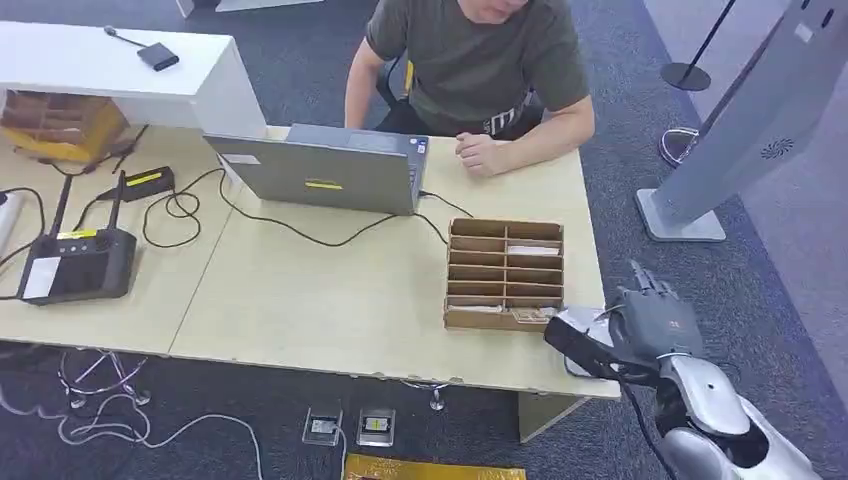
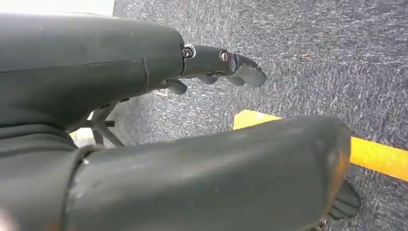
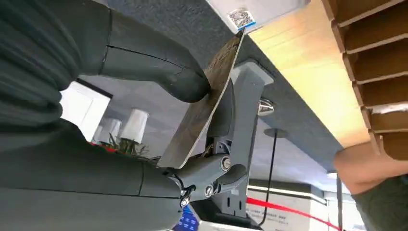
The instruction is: Pass the card to the sensor for recognition and then transmit it.
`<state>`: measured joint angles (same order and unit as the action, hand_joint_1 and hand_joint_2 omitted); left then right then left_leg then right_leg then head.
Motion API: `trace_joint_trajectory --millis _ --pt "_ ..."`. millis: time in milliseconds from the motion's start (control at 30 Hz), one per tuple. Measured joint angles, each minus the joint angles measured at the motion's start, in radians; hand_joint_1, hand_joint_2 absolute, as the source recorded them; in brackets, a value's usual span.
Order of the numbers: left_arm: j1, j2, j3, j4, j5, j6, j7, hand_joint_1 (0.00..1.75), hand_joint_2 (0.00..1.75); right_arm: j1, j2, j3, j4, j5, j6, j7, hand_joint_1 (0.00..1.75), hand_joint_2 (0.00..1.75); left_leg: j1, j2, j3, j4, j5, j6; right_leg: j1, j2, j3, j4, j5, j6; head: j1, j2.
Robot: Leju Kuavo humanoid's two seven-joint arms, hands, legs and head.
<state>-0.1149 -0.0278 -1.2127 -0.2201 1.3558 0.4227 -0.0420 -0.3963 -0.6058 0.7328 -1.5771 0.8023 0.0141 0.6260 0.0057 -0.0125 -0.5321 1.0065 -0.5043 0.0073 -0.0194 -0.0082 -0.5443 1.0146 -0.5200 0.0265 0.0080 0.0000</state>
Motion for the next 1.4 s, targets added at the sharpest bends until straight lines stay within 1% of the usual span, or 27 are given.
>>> trace_joint_trajectory --millis 200,367,467,700,833,967,1167,1400 --pt "-0.001 0.000 0.000 0.000 0.007 0.010 0.005 0.00 0.00 -0.037 0.046 0.055 0.074 -0.022 -0.013 -0.014 1.75 1.75 0.000 0.000 0.000 0.000 0.000 0.000 0.000 0.000 0.000 0.000 0.000 0.000 0.000 0.000" --pt "-0.001 0.000 0.000 0.000 0.008 0.014 0.005 0.00 0.00 -0.046 0.068 0.087 0.109 -0.027 -0.022 -0.018 1.75 1.75 0.000 0.000 0.000 0.000 0.000 0.000 0.000 0.000 0.000 0.000 0.000 0.000 0.000 0.000" --pt "-0.001 0.000 0.000 0.000 0.007 0.014 0.005 0.00 0.00 -0.050 0.076 0.102 0.119 -0.027 -0.028 -0.007 1.75 1.75 0.000 0.000 0.000 0.000 0.000 0.000 0.000 0.000 0.000 0.000 0.000 0.000 0.000 0.000" --pt "0.000 0.001 0.000 0.000 -0.004 0.006 0.005 0.00 0.00 -0.048 0.078 0.112 0.125 -0.021 -0.023 0.036 1.75 1.75 0.000 0.000 0.001 0.000 0.000 0.000 0.000 0.000 0.000 0.000 0.000 0.000 0.000 0.000" --pt "0.000 0.001 0.000 0.000 -0.007 0.002 0.005 0.00 0.00 -0.033 0.067 0.103 0.125 -0.016 -0.018 0.050 1.75 1.75 0.000 0.000 0.001 0.000 0.000 0.000 0.000 0.000 -0.001 0.000 0.000 0.000 0.000 0.000" --pt "0.000 0.001 0.000 0.000 -0.011 -0.002 0.005 0.00 0.00 -0.006 0.056 0.084 0.125 -0.009 0.006 0.053 1.75 1.75 0.000 0.000 0.001 0.000 0.000 0.000 0.000 0.001 -0.001 0.000 0.000 0.000 0.000 0.000" --pt "0.000 0.002 0.000 0.000 -0.021 -0.011 0.005 0.00 0.00 0.037 0.045 0.066 0.124 -0.006 0.026 0.054 1.75 1.75 0.000 0.000 0.001 0.000 0.000 0.000 0.000 0.001 -0.001 0.000 0.000 0.000 0.000 0.000" --pt "0.000 0.002 0.000 0.000 -0.024 -0.017 0.002 0.00 0.00 0.060 0.046 0.062 0.114 0.020 0.063 0.052 1.75 1.75 0.000 0.000 0.001 0.000 0.000 0.000 0.000 0.001 0.000 0.000 0.000 0.000 0.000 0.000"
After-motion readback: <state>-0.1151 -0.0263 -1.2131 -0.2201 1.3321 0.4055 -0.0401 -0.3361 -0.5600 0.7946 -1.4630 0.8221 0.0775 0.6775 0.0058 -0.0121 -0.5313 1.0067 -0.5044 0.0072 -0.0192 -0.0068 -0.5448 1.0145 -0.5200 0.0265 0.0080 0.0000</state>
